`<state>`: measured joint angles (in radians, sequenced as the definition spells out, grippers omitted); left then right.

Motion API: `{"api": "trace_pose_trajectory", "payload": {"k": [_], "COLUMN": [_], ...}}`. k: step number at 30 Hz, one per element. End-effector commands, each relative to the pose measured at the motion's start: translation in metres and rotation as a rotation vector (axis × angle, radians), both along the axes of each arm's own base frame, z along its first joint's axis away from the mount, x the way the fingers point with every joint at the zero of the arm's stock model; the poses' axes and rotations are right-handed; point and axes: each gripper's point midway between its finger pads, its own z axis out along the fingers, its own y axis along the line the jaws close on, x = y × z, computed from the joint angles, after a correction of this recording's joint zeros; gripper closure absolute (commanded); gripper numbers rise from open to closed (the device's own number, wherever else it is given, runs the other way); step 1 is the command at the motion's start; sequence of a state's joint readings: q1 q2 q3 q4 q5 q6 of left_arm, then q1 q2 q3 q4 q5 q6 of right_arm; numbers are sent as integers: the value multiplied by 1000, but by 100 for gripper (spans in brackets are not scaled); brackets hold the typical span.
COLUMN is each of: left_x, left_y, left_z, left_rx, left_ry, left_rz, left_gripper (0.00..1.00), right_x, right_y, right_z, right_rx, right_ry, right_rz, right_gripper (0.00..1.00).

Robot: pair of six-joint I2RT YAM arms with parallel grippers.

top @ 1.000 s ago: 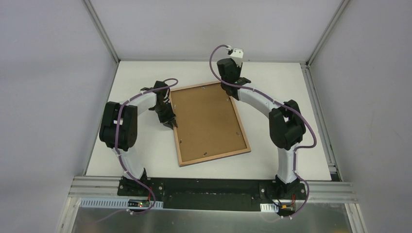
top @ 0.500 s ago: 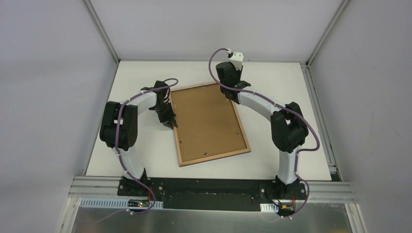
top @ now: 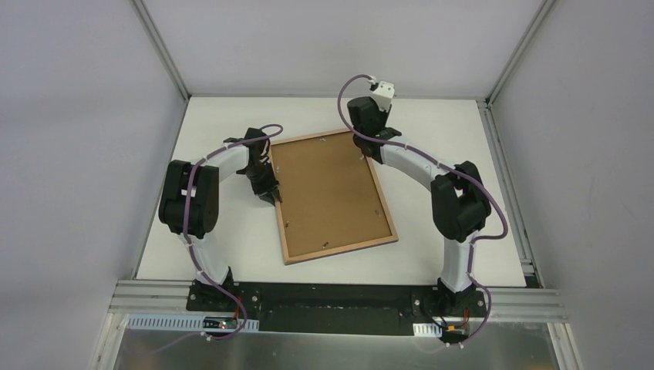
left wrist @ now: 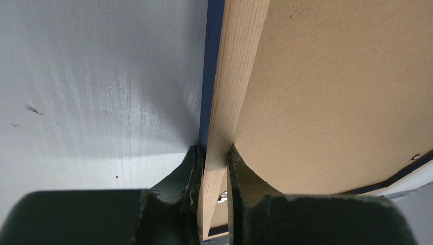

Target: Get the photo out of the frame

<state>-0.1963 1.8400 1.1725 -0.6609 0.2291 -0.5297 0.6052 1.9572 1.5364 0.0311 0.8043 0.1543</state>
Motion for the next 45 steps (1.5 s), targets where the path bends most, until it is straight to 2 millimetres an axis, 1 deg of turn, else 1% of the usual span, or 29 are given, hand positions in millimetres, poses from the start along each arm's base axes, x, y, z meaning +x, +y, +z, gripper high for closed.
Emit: {"api": "trace_pose_trajectory", "payload": {"k": [1, 5, 9, 11, 13, 14, 18, 20, 23, 26, 29, 30, 34, 41, 45], "left_x": [-49, -52, -53, -51, -51, -50, -49, -50, -52, -54, -54, -54, -55, -56, -55], "left_y": [19, 19, 17, 16, 16, 16, 17, 18, 17, 15, 14, 14, 13, 12, 12], "left_z": [-24, -24, -25, -24, -24, -23, -23, -24, -25, -26, -25, -25, -25, -25, -25], "left_rx": [98, 91, 82, 77, 76, 76, 84, 89, 87, 80, 70, 69, 63, 60, 60], "left_ry": [204, 214, 223, 222, 221, 219, 217, 220, 230, 239, 239, 241, 245, 252, 252], "left_rz": [-24, -33, -37, -37, -37, -37, -35, -29, -17, -7, -9, -8, -8, -9, -15], "left_gripper": [100, 100, 100, 100, 100, 100, 100, 100, 100, 100, 100, 100, 100, 100, 100], "right_x": [6, 9, 9, 9, 8, 5, -8, -18, -31, -35, -31, -30, -16, 7, 14], "right_y": [-6, -5, -7, -6, -5, -7, -25, -29, -32, -34, -32, -30, -23, -13, -12], "right_z": [0, -5, -14, -14, -7, -6, 21, 28, 26, 23, 21, 18, 12, 14, 13], "right_rx": [129, 202, 280, 304, 311, 287, 196, 168, 116, 83, 85, 78, 69, 37, 40], "right_ry": [-44, -44, -28, -24, -30, -10, -3, 6, 8, 1, -24, -23, -57, -89, -92], "right_rz": [-66, -91, -119, -116, -101, -100, -105, -88, -79, -82, -81, -74, -62, -49, -52], "right_gripper": [100, 100, 100, 100, 100, 100, 100, 100, 100, 100, 100, 100, 100, 100, 100]}}
